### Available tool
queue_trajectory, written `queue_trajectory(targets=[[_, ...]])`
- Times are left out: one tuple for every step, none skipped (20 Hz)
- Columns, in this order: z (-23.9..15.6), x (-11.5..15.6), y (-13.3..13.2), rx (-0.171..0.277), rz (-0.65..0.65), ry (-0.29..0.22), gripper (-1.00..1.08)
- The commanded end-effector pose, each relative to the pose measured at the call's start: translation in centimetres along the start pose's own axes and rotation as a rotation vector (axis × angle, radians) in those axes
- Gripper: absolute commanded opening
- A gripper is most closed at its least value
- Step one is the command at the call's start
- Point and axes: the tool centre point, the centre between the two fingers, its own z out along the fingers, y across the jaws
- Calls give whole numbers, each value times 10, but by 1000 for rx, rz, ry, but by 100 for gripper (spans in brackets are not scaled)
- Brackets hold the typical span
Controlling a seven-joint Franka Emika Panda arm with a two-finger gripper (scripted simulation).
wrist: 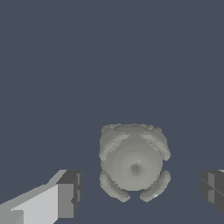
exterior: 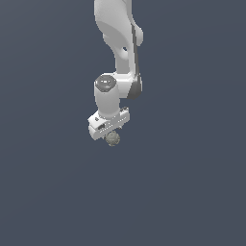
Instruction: Pick up the object and move it to a goal position.
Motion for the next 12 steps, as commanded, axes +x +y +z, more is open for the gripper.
queue_trajectory(targets=[[1,0,0,0,0,0,100],[3,0,0,0,0,0,100],[5,0,0,0,-1,0,100],[8,0,0,0,-1,0,100],[12,0,0,0,-1,0,100],[16,0,-1,0,-2,0,100],[21,0,-1,0,-2,0,100],[27,-1,-1,0,-3,0,100],[32,-1,-1,0,-3,0,100],[36,-1,-1,0,-3,0,100],[40,-1,-1,0,-4,0,100],[44,-1,-1,0,-4,1,100]])
